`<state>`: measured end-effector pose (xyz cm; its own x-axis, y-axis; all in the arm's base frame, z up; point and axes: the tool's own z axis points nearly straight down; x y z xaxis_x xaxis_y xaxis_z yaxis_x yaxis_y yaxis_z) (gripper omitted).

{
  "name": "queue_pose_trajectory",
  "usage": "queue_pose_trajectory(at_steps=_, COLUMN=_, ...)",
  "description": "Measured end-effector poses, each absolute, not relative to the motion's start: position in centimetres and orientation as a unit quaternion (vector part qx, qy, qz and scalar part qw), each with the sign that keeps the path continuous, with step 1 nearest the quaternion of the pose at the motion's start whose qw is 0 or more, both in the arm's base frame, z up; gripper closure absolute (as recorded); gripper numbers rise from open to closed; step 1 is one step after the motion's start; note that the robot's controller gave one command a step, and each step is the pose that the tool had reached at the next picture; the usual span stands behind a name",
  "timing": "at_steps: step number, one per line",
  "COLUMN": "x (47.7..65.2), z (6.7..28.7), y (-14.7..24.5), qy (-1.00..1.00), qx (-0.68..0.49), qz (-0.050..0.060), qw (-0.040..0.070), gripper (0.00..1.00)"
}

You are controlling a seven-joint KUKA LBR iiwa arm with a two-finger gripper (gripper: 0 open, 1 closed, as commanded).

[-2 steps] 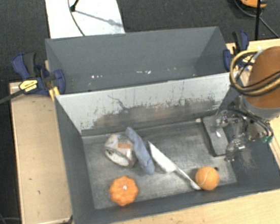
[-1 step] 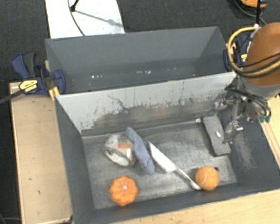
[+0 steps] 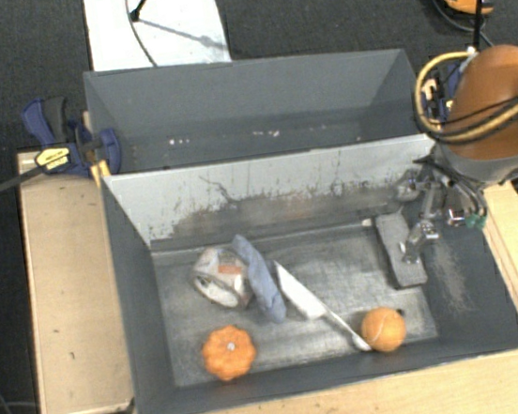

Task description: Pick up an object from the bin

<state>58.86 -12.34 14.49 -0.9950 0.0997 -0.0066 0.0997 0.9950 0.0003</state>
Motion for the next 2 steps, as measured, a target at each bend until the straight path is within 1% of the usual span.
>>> queue_pose_trajectory(at_steps=1, x=57.8, z=14.5, y=-14.3, qy=0.976, qx=0.22, qz=0.0, qw=0.002, gripper=0.0)
queue_pose_trajectory(at_steps=2, x=59.2, z=8.2, y=-13.2, qy=0.992, qx=0.123, qz=-0.001, qw=0.006, gripper=1.0)
